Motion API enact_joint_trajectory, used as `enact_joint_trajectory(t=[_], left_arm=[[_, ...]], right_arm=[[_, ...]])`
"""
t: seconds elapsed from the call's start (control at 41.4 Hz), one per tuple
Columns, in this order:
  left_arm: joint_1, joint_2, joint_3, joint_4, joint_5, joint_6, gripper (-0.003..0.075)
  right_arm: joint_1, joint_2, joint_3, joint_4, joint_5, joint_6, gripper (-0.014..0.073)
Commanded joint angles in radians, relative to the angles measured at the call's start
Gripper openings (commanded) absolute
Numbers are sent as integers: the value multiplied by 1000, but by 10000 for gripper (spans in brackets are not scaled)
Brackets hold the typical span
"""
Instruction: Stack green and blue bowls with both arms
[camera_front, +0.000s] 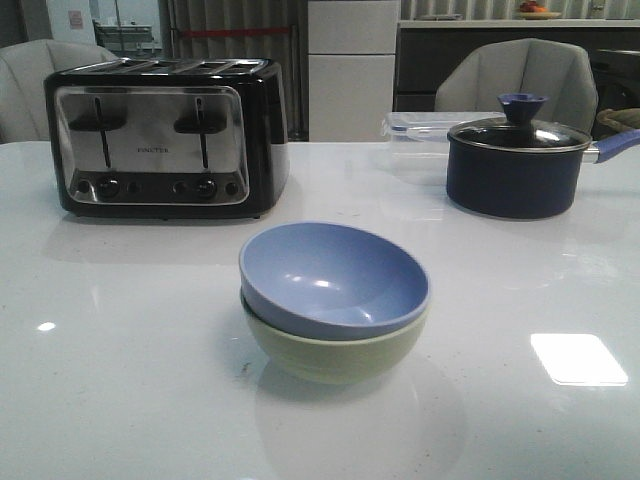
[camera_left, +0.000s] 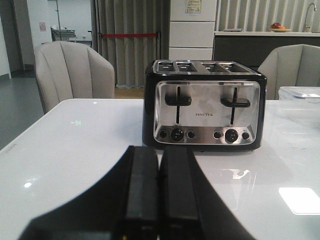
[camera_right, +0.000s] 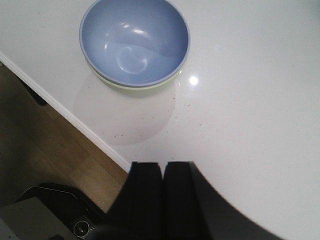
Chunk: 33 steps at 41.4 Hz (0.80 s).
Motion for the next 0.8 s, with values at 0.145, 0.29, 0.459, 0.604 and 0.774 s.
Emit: enact_joint_trajectory(t=[0.145,0.29,0.459,0.604,0.774], left_arm=[[-1,-21,5,-9,-96,-2,93],[-1,-21,5,-9,-96,-2,93],[-1,-21,5,-9,-96,-2,93],[-1,-21,5,-9,-96,-2,93],[-1,-21,5,-9,-96,-2,93]], right_arm=[[1,-5,-30,-6,-62,-8,57],[1,-5,-30,-6,-62,-8,57],[-44,-60,10,-19,-101,-8,57],[-205,-216,137,-19,-280,-8,57],[-385,-437,334,-19,-495,-8,57]])
